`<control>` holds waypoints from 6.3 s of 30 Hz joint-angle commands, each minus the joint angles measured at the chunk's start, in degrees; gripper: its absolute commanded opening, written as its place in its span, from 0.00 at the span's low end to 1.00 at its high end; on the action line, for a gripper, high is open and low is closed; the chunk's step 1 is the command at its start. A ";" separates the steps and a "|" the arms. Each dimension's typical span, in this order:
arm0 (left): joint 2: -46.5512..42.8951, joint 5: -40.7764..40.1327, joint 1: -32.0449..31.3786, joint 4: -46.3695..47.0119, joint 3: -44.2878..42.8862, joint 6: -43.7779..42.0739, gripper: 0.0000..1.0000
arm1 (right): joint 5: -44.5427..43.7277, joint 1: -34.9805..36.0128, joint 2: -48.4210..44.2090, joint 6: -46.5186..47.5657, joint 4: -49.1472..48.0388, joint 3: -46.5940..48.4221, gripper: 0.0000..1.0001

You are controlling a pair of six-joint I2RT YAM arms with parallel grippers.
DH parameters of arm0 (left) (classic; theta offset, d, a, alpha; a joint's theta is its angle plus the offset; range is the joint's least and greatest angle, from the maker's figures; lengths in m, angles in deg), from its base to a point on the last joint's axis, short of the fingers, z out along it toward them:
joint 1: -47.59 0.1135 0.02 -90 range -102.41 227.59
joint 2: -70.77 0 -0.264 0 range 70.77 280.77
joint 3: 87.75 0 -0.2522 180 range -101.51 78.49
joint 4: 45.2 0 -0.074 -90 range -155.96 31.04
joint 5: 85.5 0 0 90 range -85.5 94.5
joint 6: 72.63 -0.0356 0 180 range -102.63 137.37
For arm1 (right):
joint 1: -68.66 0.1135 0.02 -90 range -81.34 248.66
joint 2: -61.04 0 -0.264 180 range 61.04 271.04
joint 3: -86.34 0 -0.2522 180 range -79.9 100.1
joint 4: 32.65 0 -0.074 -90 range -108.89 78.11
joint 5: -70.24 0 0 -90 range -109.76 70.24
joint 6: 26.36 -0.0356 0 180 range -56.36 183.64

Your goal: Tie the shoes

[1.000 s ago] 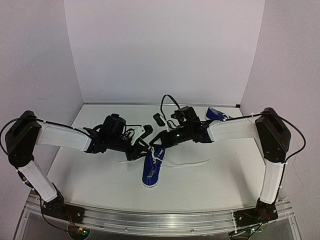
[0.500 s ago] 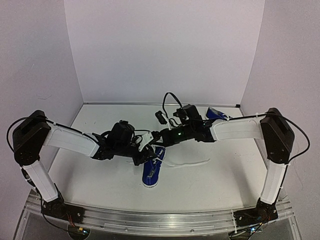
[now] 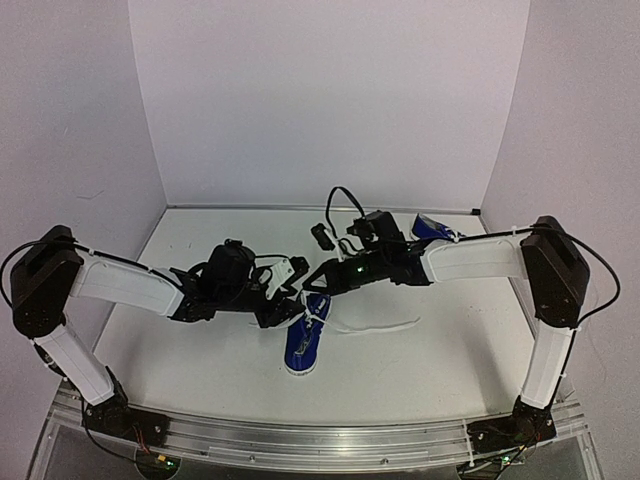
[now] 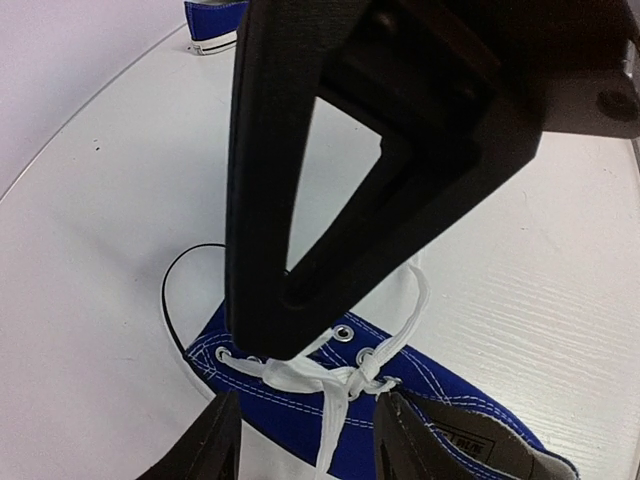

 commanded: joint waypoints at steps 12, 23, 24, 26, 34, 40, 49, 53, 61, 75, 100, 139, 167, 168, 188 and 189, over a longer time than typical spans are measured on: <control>-1.08 8.29 3.74 5.58 0.19 0.15 0.54 | 0.06 -0.09 -4.37 0.35 -0.28 -0.31 0.00; 2.79 18.57 6.46 3.37 -3.82 -2.16 0.55 | 0.99 -0.12 -4.84 0.39 -0.20 -0.32 0.00; 3.46 19.00 6.44 3.59 -4.30 -2.06 0.54 | 1.02 -0.10 -4.81 0.36 -0.23 -0.26 0.00; 4.76 20.11 6.44 4.08 -5.10 -1.84 0.53 | 1.14 -0.10 -4.68 0.33 -0.20 -0.22 0.00; 8.80 23.65 6.36 5.85 -7.79 -0.57 0.44 | 0.67 -0.06 -4.85 0.35 0.00 -0.13 0.00; 10.37 24.98 5.80 8.44 -7.94 0.91 0.30 | -0.19 -0.48 -4.55 0.03 0.26 -0.30 0.00; 11.04 24.61 5.69 9.06 -7.47 1.22 0.01 | -1.70 -1.87 -6.32 -1.39 0.79 -2.67 0.10; 11.03 24.37 5.70 8.58 -7.33 0.90 0.00 | -5.69 -3.89 -11.10 -3.73 2.34 -8.49 0.53; 10.51 23.37 5.64 7.76 -7.19 -0.29 0.00 | -24.48 -4.70 -22.15 -10.76 17.24 -19.30 0.63; 10.99 21.96 5.56 7.55 -7.66 -1.29 0.00 | -31.13 -4.57 -11.75 -11.12 22.09 -19.12 0.63; 11.58 22.06 5.14 7.75 -7.70 -2.27 0.00 | -35.75 -4.42 5.24 -6.44 21.03 -6.77 0.16; 6.18 19.81 3.18 7.92 -2.32 -9.64 0.00 | -12.54 0.45 10.04 -1.15 21.54 31.51 0.64; 6.49 18.46 3.20 7.48 -3.14 -9.59 0.00 | -1.16 2.81 -4.70 -12.92 3.06 -1.85 0.42; 6.47 18.44 3.19 7.48 -3.20 -9.60 0.00 | -1.17 2.79 -4.33 -12.95 3.05 -1.91 0.40; 3.22 12.74 4.01 0.96 -3.52 -8.45 0.36 | -2.84 2.82 -4.19 -12.50 3.07 -3.02 0.00; 1.51 11.72 4.85 -0.14 -2.54 -8.10 0.41 | -2.94 2.82 -4.25 -12.47 3.11 -3.09 0.00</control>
